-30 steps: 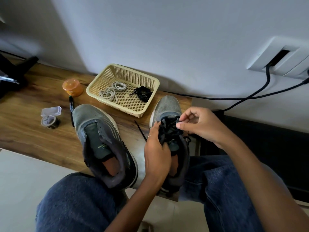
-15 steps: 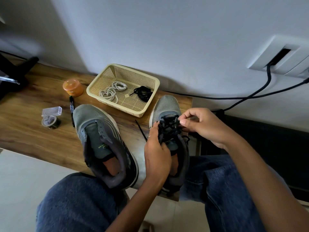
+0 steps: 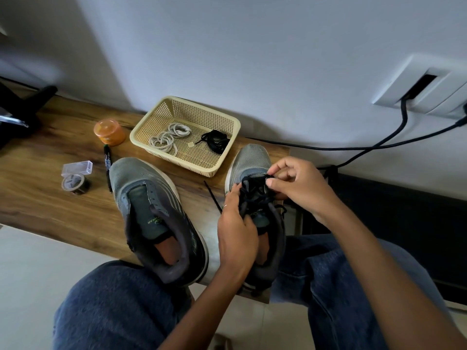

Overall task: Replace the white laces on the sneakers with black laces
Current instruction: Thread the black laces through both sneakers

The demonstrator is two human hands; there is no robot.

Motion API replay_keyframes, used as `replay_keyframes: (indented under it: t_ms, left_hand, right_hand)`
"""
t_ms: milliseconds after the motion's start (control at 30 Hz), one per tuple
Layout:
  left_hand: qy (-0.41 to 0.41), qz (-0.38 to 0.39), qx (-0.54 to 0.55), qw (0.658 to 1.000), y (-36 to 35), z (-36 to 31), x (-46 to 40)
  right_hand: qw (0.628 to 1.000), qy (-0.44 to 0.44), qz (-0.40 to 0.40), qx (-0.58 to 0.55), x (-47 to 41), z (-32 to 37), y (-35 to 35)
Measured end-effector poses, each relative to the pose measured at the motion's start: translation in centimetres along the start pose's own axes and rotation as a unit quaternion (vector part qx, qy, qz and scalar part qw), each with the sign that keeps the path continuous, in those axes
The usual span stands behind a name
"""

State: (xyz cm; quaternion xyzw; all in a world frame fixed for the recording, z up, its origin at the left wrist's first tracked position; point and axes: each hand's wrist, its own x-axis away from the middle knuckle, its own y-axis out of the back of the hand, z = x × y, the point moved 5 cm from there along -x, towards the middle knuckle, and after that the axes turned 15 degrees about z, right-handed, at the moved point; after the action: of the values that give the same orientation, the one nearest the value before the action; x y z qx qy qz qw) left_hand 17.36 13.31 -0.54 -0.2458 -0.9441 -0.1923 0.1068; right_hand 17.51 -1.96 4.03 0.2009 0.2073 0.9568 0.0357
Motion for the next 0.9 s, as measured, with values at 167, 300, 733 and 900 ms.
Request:
replay_keyframes:
  t_ms: [167, 300, 733, 900]
  left_hand:
    - [0.007, -0.002, 0.004, 1.0, 0.1, 0.0, 0.0]
    - [0.004, -0.004, -0.003, 1.0, 0.1, 0.0, 0.0]
    - [-0.003, -0.033, -0.009, 0.999, 0.3, -0.2, 0.4]
    - [-0.008, -0.042, -0.015, 0.999, 0.5, -0.3, 0.5]
  right_hand:
    - [0.996, 0.023, 0.091, -0.008, 0.7, 0.1, 0.5]
    - [0.992, 0.068, 0.054, 0.087, 0.7, 0.7, 0.0]
    - [0.992, 0.091, 0.083, -0.005, 0.8, 0.9, 0.5]
    - [0.988, 0.091, 0.103, -0.072, 0.7, 0.7, 0.3]
